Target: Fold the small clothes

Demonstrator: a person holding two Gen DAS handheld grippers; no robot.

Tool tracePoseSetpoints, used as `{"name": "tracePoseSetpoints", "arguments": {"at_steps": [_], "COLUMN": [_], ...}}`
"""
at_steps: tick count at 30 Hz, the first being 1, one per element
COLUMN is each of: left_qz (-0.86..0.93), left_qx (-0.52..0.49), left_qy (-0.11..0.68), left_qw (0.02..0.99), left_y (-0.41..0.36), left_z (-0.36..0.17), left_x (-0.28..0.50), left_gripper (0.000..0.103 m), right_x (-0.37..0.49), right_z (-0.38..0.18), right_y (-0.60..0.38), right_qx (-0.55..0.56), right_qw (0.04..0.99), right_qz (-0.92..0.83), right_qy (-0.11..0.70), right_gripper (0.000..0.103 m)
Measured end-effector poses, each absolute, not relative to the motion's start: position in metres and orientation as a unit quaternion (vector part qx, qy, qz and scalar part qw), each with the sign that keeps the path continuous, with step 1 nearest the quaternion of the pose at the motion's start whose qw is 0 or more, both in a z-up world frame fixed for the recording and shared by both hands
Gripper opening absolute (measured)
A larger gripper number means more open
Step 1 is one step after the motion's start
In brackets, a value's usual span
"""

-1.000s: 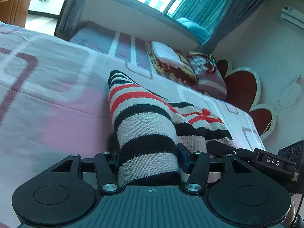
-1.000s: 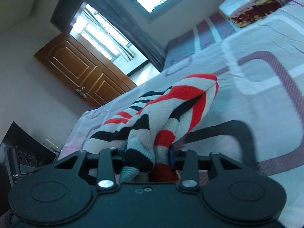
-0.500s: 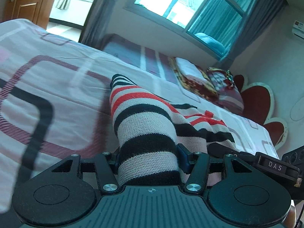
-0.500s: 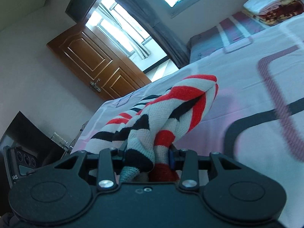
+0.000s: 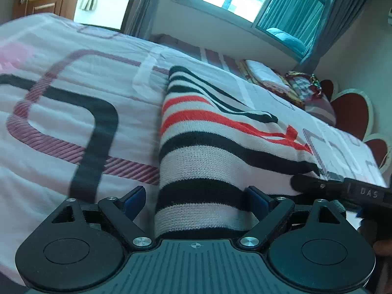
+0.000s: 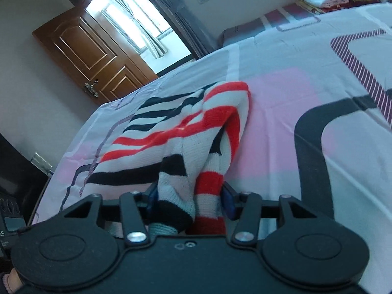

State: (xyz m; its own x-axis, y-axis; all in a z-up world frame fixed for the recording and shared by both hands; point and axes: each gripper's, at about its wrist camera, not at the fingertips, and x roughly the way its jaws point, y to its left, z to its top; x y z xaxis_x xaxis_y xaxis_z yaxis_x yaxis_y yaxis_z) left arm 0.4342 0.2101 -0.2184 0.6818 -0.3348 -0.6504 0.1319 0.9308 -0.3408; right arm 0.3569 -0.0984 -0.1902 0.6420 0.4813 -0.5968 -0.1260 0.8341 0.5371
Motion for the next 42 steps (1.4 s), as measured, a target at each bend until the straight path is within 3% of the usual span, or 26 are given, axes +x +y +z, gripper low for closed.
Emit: {"name": "tracePoseSetpoints", "arguments": {"at_steps": [5, 7, 12, 16, 18, 20, 22, 23, 24, 27, 33, 42], "left_qz": [-0.092, -0.099, -0.124, -0.110, -0.111, -0.104, -0.100, -0.095, -0.092, -0.101, -0.091, -0.037], "left_qx": [-0.114, -0.103, -0.058, -0.003, -0.036, -0.044, -0.016, -0.005, 0.002, 0.014, 0.013, 0.074], "left_qy": [0.305, 0.296, 0.327, 0.391, 0.404, 0.408, 0.401, 0.402, 0.405, 0.410, 0.426, 0.408], "left_qw": [0.941, 0.944, 0.935, 0.914, 0.908, 0.906, 0.910, 0.911, 0.910, 0.906, 0.900, 0.909], "left_y": [0.223, 0.220, 0.190, 0.170, 0.176, 0.177, 0.171, 0.169, 0.167, 0.162, 0.158, 0.150], "left_z": [-0.183, -0.171, -0.170, -0.204, -0.212, -0.212, -0.208, -0.206, -0.206, -0.202, -0.200, -0.175], "left_x": [0.402, 0.401, 0.411, 0.414, 0.413, 0.411, 0.406, 0.404, 0.406, 0.402, 0.393, 0.357], "left_gripper": [0.088, 0.088, 0.088, 0.088, 0.088, 0.089, 0.094, 0.103, 0.103, 0.103, 0.103, 0.103], "right_x": [0.345, 0.333, 0.314, 0.306, 0.308, 0.308, 0.307, 0.308, 0.308, 0.301, 0.277, 0.258], "right_z": [-0.166, -0.153, -0.122, -0.137, -0.159, -0.176, -0.176, -0.175, -0.171, -0.162, -0.160, -0.149], "right_y": [-0.093, -0.092, -0.056, -0.032, -0.032, -0.037, -0.043, -0.043, -0.043, -0.039, -0.023, -0.027], "right_qx": [0.191, 0.182, 0.136, 0.097, 0.070, 0.061, 0.080, 0.084, 0.087, 0.098, 0.034, 0.074], "right_qw": [0.899, 0.910, 0.928, 0.922, 0.917, 0.923, 0.921, 0.919, 0.917, 0.914, 0.922, 0.920], "right_qz": [0.143, 0.128, 0.157, 0.158, 0.132, 0.120, 0.121, 0.119, 0.121, 0.124, 0.097, 0.096], "right_qy": [0.369, 0.350, 0.310, 0.341, 0.371, 0.362, 0.362, 0.366, 0.369, 0.373, 0.374, 0.373], "right_gripper": [0.050, 0.045, 0.037, 0.033, 0.017, 0.009, 0.009, 0.012, 0.020, 0.032, 0.032, 0.036]}}
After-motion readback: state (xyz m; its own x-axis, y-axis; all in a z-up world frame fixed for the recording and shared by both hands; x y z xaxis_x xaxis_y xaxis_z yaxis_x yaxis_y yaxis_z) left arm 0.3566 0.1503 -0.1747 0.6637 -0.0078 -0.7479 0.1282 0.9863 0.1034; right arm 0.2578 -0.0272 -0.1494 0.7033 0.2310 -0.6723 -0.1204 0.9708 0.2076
